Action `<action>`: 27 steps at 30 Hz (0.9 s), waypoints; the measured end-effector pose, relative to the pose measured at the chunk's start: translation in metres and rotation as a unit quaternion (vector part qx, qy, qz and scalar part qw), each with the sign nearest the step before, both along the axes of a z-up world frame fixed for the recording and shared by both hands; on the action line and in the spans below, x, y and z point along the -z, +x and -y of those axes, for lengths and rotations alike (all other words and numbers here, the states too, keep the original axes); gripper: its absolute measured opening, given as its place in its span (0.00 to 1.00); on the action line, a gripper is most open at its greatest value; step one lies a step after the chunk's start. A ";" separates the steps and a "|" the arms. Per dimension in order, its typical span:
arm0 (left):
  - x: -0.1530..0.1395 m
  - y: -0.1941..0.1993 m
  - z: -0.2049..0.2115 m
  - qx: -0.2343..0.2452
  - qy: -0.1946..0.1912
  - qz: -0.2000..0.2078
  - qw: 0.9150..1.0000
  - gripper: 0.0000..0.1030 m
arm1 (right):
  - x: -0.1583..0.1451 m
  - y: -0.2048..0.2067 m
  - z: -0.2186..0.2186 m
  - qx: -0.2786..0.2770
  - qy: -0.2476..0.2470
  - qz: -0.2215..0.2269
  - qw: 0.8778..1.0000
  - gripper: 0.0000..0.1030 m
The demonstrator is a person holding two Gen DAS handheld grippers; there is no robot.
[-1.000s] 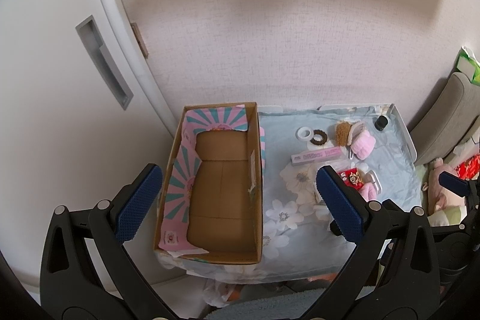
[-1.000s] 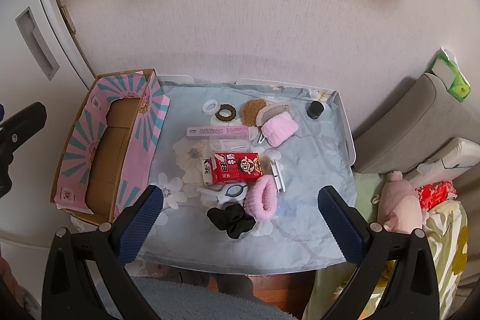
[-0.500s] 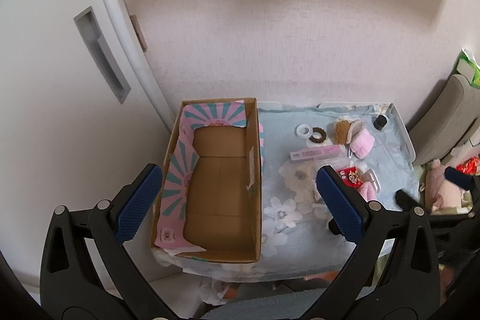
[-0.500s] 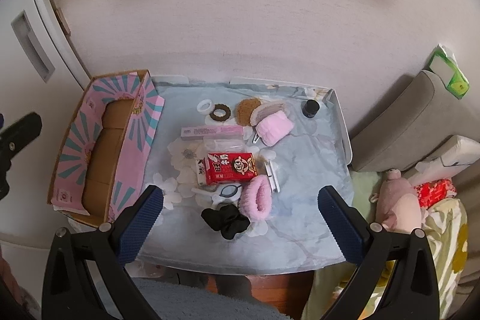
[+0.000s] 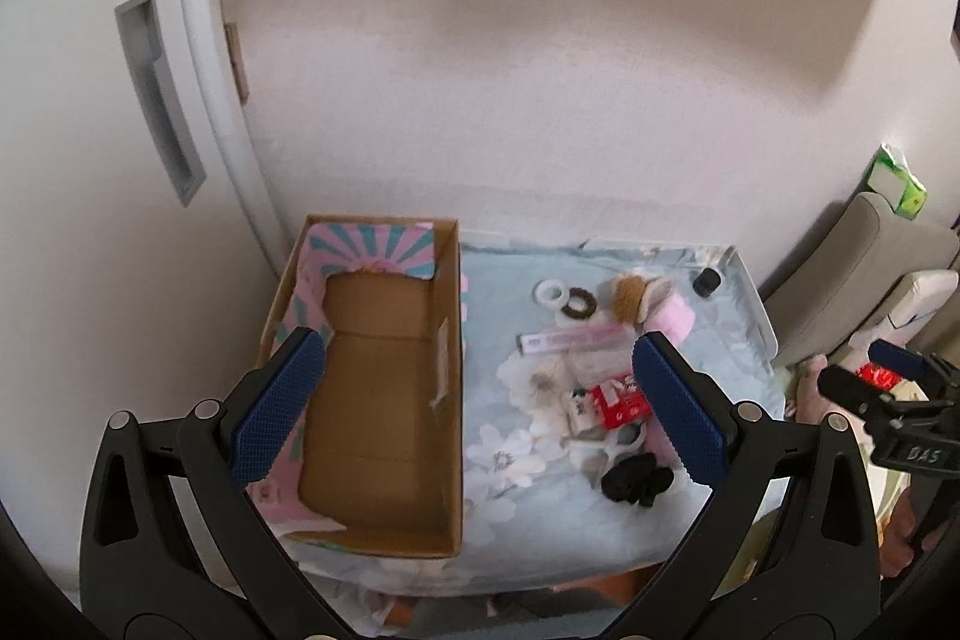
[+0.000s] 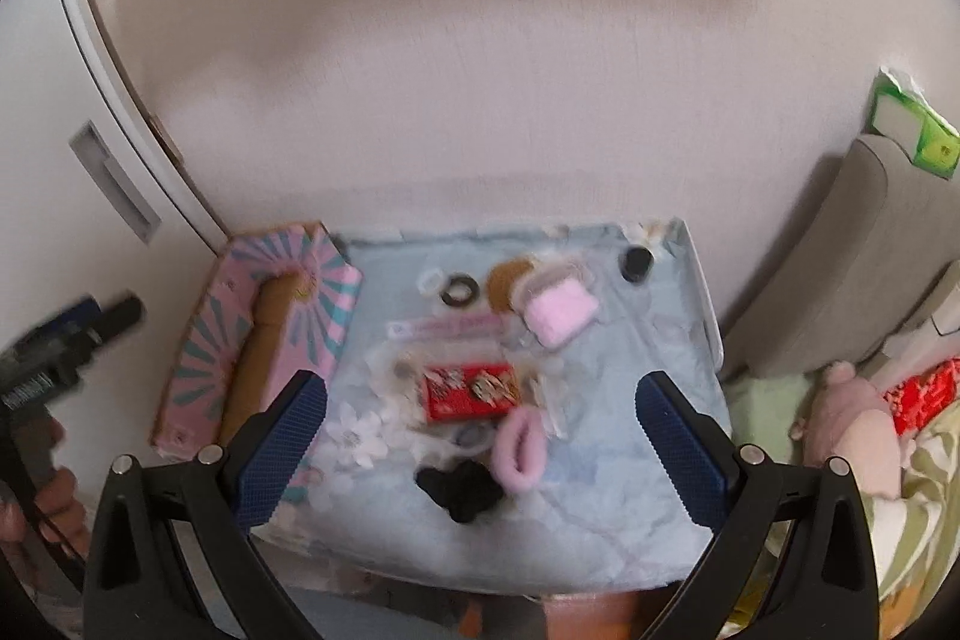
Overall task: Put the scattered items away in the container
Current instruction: 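Move the left tool toward the red carton while the right tool approaches the pink scrunchie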
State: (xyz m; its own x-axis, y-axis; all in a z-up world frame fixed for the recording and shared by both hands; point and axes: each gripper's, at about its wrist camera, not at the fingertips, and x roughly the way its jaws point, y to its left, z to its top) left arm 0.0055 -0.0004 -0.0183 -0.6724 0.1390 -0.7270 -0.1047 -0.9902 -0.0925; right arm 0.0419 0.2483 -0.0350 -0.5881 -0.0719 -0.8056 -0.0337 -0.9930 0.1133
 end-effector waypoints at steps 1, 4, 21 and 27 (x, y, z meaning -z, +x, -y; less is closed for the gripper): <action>0.001 -0.002 -0.002 0.006 -0.004 0.006 1.000 0.99 | 0.003 0.001 -0.002 0.006 0.009 0.004 1.000 1.00; 0.008 -0.008 -0.012 0.006 -0.034 0.025 0.999 0.99 | 0.012 0.004 -0.012 0.013 0.001 0.021 1.000 1.00; 0.116 -0.037 -0.124 0.164 -0.113 0.075 0.977 0.99 | 0.105 0.001 -0.046 -0.004 -0.045 0.112 0.993 1.00; 0.170 -0.056 -0.156 0.200 -0.131 0.117 0.964 0.99 | 0.155 -0.007 -0.041 -0.037 -0.089 0.154 0.983 1.00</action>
